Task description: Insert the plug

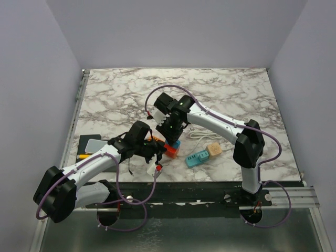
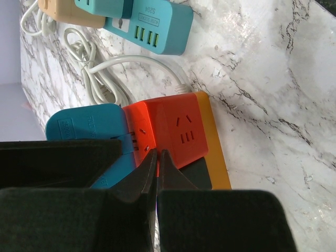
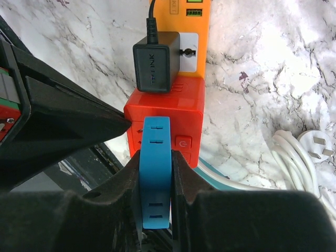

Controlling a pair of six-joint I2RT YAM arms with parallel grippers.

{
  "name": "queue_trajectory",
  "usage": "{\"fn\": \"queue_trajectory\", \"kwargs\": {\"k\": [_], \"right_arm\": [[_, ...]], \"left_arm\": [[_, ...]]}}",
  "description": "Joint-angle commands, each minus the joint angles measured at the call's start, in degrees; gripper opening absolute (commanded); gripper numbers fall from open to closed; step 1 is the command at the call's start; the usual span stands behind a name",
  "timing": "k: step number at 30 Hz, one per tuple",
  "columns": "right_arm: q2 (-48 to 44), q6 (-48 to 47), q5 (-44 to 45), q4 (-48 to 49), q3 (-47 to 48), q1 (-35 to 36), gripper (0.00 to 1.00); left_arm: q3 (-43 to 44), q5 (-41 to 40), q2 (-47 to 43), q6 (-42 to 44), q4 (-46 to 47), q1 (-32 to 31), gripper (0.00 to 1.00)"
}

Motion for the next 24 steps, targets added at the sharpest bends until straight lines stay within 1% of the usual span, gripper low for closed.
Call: {"fn": "queue_trajectory", "kwargs": {"k": [1, 20, 21, 23, 24], "right_arm": [[-1.08, -0.68, 1.25, -1.25, -2.69, 0.51, 0.01], [0.27, -0.17, 2.29, 1.13, -7.65, 0.51, 0.01], [0.17, -0.02, 2.52, 1.29, -7.95, 0.52, 0.04], [-0.18, 0.33, 3.11, 1.59, -7.77, 0.51, 0.27], [-0.51, 0.36, 3.50, 1.81, -7.29, 0.51, 0.34]], "left_arm": [[-1.17, -3.45, 0.36, -1.19, -3.27, -0.10, 0.00], [-0.90, -4.10, 0.64, -1.70, -3.27, -0.15, 0.00], [-0.90, -4.21, 0.71, -1.84, -3.27, -0.15, 0.00], [-0.81, -4.56, 0.81, -2.03, -3.27, -0.10, 0.00], [-0.85, -4.85, 0.82, -2.11, -3.27, -0.14, 0.00]]}}
